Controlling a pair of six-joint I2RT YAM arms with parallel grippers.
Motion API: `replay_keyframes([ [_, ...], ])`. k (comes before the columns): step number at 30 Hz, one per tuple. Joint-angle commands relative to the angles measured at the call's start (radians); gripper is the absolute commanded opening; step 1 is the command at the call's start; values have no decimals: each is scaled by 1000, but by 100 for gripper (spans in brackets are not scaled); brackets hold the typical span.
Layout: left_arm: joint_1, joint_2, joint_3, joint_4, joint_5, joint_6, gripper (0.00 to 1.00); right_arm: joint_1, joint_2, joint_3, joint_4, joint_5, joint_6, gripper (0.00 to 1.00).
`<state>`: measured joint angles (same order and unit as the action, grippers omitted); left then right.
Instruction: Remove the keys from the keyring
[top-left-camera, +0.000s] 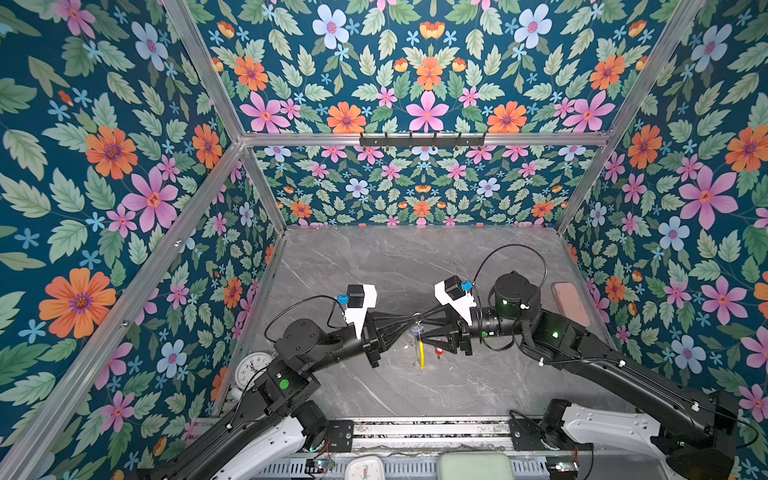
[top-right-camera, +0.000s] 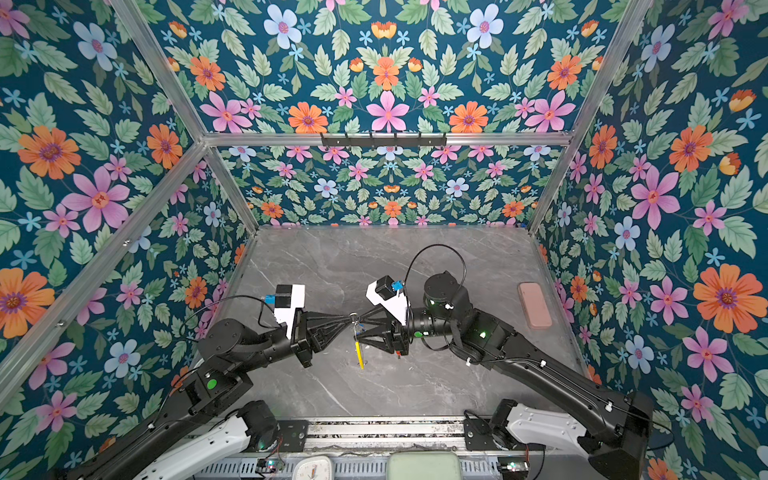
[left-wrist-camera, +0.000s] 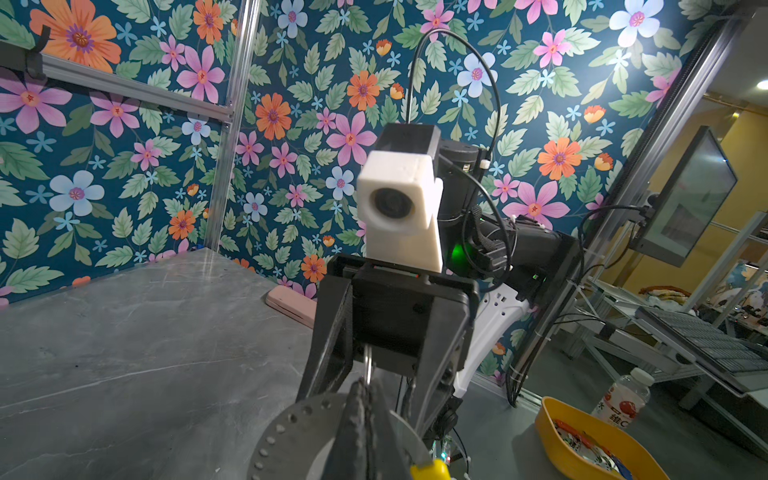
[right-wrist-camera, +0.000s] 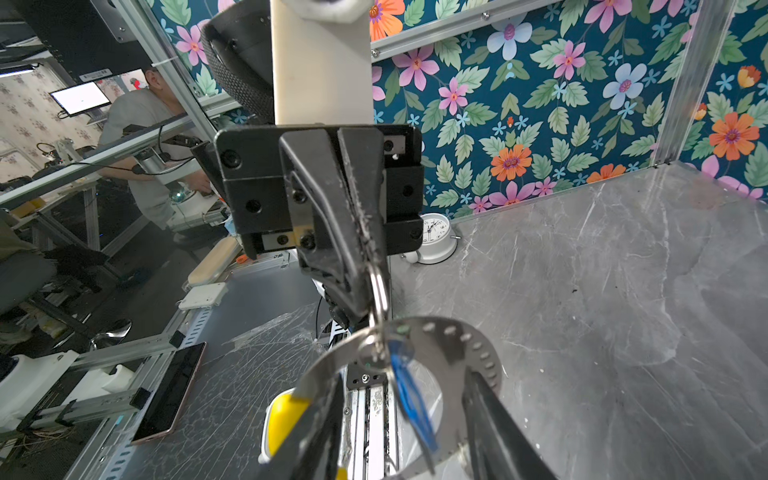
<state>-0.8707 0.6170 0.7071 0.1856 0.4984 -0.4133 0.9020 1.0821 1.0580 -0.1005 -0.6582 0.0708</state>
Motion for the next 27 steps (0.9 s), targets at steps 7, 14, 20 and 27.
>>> replay_keyframes([
  [7,1,-2,-6,47,-46,-10,0,2,22,9,59,-50,15,24],
  [14,1,-1,-6,57,-50,-18,0,5,36,10,67,-42,20,14],
  [20,1,3,-1,42,-51,-13,0,4,41,20,37,-38,11,0],
  [27,1,-12,13,-20,-52,26,0,-8,27,81,-143,-49,-60,0],
])
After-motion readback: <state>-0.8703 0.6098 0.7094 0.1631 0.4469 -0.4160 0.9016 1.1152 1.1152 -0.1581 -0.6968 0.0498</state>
